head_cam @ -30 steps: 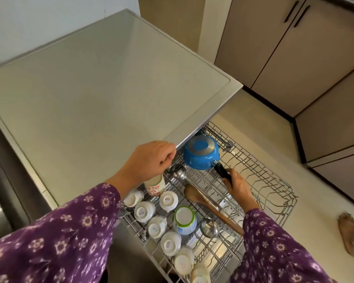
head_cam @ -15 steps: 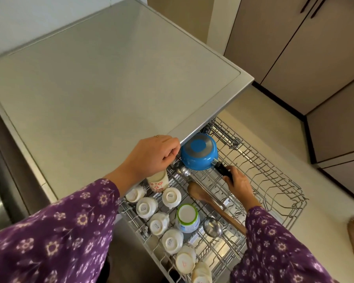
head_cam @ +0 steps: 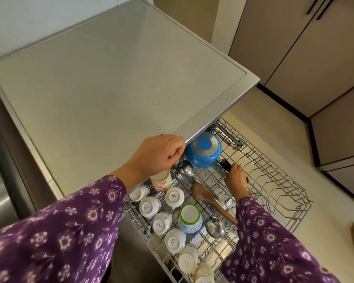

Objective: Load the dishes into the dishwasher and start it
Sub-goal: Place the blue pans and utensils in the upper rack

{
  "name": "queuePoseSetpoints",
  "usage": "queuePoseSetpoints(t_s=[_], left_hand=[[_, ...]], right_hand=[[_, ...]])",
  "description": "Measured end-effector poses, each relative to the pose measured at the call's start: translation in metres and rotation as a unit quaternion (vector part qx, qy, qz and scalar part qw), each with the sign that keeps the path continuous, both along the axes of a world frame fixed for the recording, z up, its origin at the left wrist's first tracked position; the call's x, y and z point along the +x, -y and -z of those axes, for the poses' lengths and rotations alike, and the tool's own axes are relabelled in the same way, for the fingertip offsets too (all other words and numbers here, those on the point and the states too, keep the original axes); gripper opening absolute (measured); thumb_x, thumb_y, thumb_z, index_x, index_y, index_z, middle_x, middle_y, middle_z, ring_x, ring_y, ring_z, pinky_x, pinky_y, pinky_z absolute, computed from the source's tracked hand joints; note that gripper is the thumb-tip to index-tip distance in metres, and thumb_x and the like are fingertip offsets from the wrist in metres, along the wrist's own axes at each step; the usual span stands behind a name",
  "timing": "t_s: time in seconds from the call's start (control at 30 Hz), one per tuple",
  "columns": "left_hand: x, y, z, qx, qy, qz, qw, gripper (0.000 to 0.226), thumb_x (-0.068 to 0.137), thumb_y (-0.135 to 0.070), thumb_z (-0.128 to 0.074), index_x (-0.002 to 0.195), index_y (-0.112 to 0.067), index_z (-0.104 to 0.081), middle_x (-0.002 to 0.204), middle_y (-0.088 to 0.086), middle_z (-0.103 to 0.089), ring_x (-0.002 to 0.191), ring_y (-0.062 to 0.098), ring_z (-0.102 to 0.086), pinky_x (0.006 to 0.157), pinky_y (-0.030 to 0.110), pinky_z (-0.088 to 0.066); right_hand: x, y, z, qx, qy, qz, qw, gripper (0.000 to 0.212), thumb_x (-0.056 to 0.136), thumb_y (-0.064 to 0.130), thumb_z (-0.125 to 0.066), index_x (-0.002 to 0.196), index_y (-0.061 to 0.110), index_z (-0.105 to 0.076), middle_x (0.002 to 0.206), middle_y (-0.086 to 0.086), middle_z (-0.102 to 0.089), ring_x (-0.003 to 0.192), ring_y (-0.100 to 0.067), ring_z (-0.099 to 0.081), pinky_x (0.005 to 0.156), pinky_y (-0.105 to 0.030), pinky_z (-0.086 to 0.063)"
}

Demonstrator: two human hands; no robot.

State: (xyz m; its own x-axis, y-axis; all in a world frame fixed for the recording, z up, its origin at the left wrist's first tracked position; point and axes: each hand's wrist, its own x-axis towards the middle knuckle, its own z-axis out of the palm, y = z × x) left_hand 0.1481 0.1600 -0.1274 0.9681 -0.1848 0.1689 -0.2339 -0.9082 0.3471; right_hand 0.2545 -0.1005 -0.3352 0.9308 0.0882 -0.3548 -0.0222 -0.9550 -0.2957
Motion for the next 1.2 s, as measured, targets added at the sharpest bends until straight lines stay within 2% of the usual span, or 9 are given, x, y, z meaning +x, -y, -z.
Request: queuePoseSetpoints(t_s=[0.17,0.3,0.47,0.63,0.7,0.8,1.03,1.1,1.2], left_hand=[[-0.003,0.0,-0.002,0.001,0.012,0.003,1.0,0.008,0.085,-0.017,-0.053,0.077,-0.018,-0.055,0.062,-0.01,-0.046,0.055,0.007,-0.04,0.049,0.009,-0.018],[-0.008,0.003,-0.006,-0.005,0.009,-0.012,1.0,0.007,0.086,-0.013,-0.059,0.079,-0.015,-0.056,0.067,-0.008,-0.051,0.059,0.008,-0.043,0.051,0.016,-0.025],[-0.036,0.01,-0.027,-0.151,-0.064,-0.096,0.982,0.006,0.081,-0.008,-0.063,0.083,-0.01,-0.059,0.075,-0.004,-0.053,0.067,0.013,-0.048,0.06,0.025,-0.035],[-0.118,-0.023,-0.056,-0.167,-0.078,-0.169,0.968,0.01,0.079,-0.015,-0.059,0.089,-0.018,-0.057,0.079,-0.006,-0.056,0.072,0.015,-0.054,0.062,0.027,-0.041],[-0.169,-0.047,-0.065,-0.164,-0.087,-0.206,0.961,0.01,0.081,-0.02,-0.057,0.091,-0.022,-0.055,0.079,-0.011,-0.053,0.074,0.014,-0.053,0.064,0.027,-0.041],[-0.252,-0.084,-0.074,-0.15,-0.103,-0.275,0.944,0.01,0.084,-0.031,-0.056,0.093,-0.027,-0.053,0.078,-0.014,-0.052,0.075,0.011,-0.054,0.068,0.027,-0.043],[-0.445,-0.164,-0.078,-0.156,-0.089,-0.447,0.876,0.007,0.088,-0.034,-0.056,0.09,-0.027,-0.052,0.078,-0.012,-0.057,0.07,0.006,-0.052,0.063,0.025,-0.04],[-0.489,-0.178,-0.078,-0.162,-0.078,-0.485,0.856,0.007,0.088,-0.035,-0.056,0.088,-0.028,-0.053,0.076,-0.013,-0.058,0.071,0.006,-0.053,0.065,0.028,-0.044],[-0.546,-0.193,-0.074,-0.166,-0.073,-0.528,0.83,0.008,0.088,-0.036,-0.057,0.089,-0.028,-0.054,0.074,-0.015,-0.056,0.075,0.008,-0.056,0.068,0.031,-0.045]], right_hand=[[-0.023,-0.016,-0.033,0.072,-0.016,0.031,0.997,0.046,0.088,0.001,-0.055,0.131,0.002,-0.04,0.13,-0.015,-0.044,0.118,-0.027,-0.046,0.103,-0.038,-0.042],[-0.052,-0.032,-0.077,0.136,0.005,0.015,0.991,0.045,0.09,0.008,-0.053,0.134,0.004,-0.041,0.133,-0.016,-0.043,0.119,-0.029,-0.047,0.101,-0.039,-0.044],[-0.104,-0.055,-0.142,0.205,0.092,-0.039,0.974,0.037,0.09,0.018,-0.058,0.125,0.008,-0.051,0.122,-0.009,-0.054,0.107,-0.023,-0.055,0.086,-0.031,-0.045],[-0.164,-0.102,-0.209,0.298,0.144,-0.053,0.942,0.021,0.089,0.017,-0.063,0.108,0.01,-0.06,0.099,-0.002,-0.064,0.083,-0.01,-0.059,0.07,-0.023,-0.047],[-0.193,-0.132,-0.232,0.331,0.143,-0.063,0.93,0.018,0.089,0.016,-0.063,0.105,0.012,-0.061,0.09,0.0,-0.064,0.077,-0.012,-0.061,0.065,-0.022,-0.047],[-0.235,-0.186,-0.259,0.373,0.114,-0.08,0.917,0.017,0.087,0.012,-0.064,0.104,0.012,-0.061,0.085,0.0,-0.065,0.073,-0.013,-0.061,0.061,-0.011,-0.041],[-0.358,-0.337,-0.307,0.42,0.053,-0.285,0.86,0.014,0.083,0.008,-0.067,0.095,0.015,-0.063,0.079,-0.001,-0.066,0.066,-0.009,-0.06,0.064,0.0,-0.04],[-0.396,-0.374,-0.313,0.417,0.035,-0.354,0.836,0.013,0.083,0.01,-0.068,0.095,0.013,-0.064,0.083,-0.001,-0.065,0.071,-0.011,-0.061,0.068,-0.005,-0.043],[-0.449,-0.426,-0.315,0.385,0.039,-0.489,0.782,0.022,0.082,0.013,-0.068,0.103,0.008,-0.063,0.096,-0.001,-0.061,0.088,-0.013,-0.059,0.081,-0.021,-0.046]])
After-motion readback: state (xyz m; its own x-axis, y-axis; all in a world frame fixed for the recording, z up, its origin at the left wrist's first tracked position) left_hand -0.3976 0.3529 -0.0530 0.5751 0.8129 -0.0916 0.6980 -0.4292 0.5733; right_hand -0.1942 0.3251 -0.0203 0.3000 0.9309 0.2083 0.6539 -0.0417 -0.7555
